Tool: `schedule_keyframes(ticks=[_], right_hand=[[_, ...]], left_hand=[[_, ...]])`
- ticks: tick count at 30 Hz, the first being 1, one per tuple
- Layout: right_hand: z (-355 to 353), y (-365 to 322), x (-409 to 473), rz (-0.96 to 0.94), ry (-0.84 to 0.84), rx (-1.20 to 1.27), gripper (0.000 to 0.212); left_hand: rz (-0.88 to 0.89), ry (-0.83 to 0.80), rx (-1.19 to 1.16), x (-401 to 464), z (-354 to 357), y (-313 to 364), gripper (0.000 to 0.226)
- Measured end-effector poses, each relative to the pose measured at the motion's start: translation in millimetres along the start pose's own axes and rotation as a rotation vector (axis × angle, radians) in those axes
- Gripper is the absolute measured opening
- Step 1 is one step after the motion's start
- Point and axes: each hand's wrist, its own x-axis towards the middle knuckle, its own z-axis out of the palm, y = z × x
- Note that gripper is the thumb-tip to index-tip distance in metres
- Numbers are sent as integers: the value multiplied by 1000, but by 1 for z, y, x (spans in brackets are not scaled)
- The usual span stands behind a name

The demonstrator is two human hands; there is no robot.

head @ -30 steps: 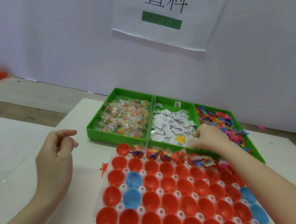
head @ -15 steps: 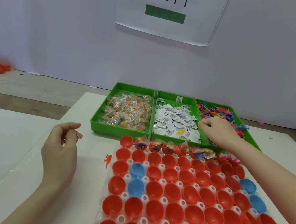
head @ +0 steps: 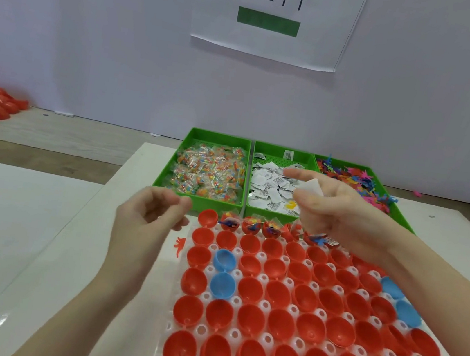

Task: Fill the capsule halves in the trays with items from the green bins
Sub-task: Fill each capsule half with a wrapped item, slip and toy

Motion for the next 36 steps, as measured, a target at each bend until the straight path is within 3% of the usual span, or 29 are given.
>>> schedule_keyframes(ticks=[5,10,15,19,21,23,24,26,29,36], right_hand=[[47,-9,-27,-21,-254,42,43],[68,-14,-39,7,-212,-213,45],[73,-12,-40,-2,-156,-401,43],[76,-12,-43,-47,-111,-503,48],[77,-12,-41,-56,-72,-471,44],[74,-12,-33,-8,59,-400,17],[71,-13,-30,24,106,-323,15],[67,-14,-30,-17,145,-125,32],[66,-12,-40,-81,152,-39,33],[76,-7,-45,-288,229,-352,31]], left_hand=[[-46,-305,-96,-32,22,38,7],[-59,-457,-126,-51,30,55,29],[4,-441,-66,-56,26,55,16],[14,-377,-66,-54,23,56,18],[-16,-260,-94,-52,21,54,16],[-51,-200,-102,-51,19,51,13],[-70,-193,-104,-51,18,50,12],[-105,-190,-112,-50,18,46,10],[-143,-176,-152,-51,20,43,10],[-168,-221,-155,-54,22,45,16]])
